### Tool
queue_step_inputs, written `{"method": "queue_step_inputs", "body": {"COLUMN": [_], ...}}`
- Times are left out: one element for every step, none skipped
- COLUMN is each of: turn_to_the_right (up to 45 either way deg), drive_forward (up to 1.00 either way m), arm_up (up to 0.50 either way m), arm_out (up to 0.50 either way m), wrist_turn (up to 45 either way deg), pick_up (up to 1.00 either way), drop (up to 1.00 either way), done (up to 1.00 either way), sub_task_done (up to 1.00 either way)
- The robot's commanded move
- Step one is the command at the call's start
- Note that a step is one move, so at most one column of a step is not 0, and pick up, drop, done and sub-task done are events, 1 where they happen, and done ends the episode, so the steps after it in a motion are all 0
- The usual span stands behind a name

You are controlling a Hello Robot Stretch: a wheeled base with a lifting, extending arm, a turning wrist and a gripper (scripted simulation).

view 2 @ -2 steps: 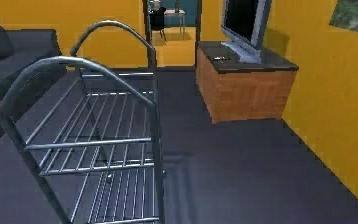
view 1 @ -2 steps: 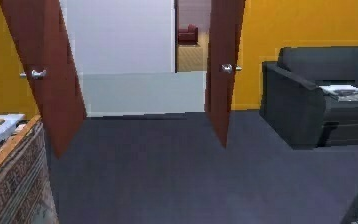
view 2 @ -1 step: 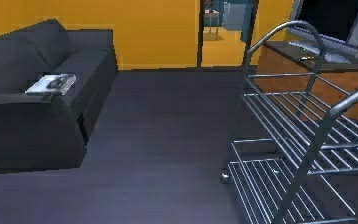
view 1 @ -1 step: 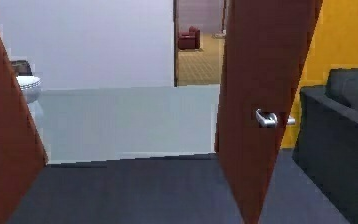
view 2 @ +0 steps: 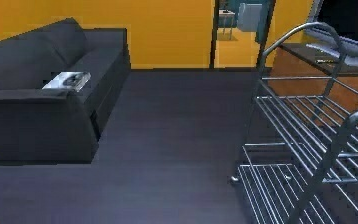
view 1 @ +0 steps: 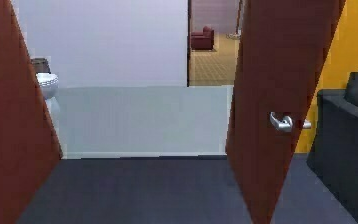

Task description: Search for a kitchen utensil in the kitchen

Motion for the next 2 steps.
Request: {"method": "queue_step_inputs", "body": {"turn_to_the_right": [0.0,3.0], "drive_forward": [0.70,0.00], "arm_up": [0.00,0.00], "arm_out": [0.00,0.00], "wrist_turn": [0.0,0.0], "pick_up": [0.00,0.00], "drop": [0.00,0.00], "done": [0.00,0.00], "sub_task_done": [0.00,0.00]}}
